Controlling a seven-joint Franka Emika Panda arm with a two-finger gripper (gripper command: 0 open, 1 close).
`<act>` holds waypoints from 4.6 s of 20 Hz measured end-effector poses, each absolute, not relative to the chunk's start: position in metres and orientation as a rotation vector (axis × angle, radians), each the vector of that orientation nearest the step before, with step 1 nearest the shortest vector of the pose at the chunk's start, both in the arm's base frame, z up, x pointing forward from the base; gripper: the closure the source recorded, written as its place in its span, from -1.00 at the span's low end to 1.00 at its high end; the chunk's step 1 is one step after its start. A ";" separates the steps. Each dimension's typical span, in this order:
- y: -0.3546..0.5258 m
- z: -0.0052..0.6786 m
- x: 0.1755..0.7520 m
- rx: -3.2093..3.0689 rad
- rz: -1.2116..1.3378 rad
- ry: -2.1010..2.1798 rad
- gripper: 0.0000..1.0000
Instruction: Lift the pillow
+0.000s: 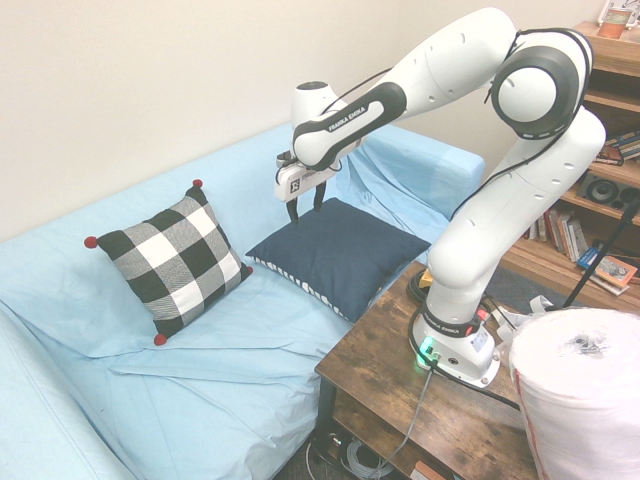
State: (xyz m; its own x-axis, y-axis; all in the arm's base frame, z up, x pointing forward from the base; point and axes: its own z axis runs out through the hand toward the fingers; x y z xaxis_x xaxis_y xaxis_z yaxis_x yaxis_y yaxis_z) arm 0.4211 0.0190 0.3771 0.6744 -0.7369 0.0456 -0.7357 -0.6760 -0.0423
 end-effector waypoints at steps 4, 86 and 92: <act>0.014 0.371 0.422 -2.851 -0.073 1.260 -1.00; -0.254 0.239 0.436 -2.767 -0.120 1.450 -1.00; -0.244 0.301 0.518 -2.760 -0.255 1.391 -1.00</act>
State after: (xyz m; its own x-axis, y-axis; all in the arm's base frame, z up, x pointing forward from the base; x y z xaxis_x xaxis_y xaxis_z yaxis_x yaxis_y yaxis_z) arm 0.5175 -0.2436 0.3005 0.5842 -0.8015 0.1278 -0.7948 -0.5969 -0.1098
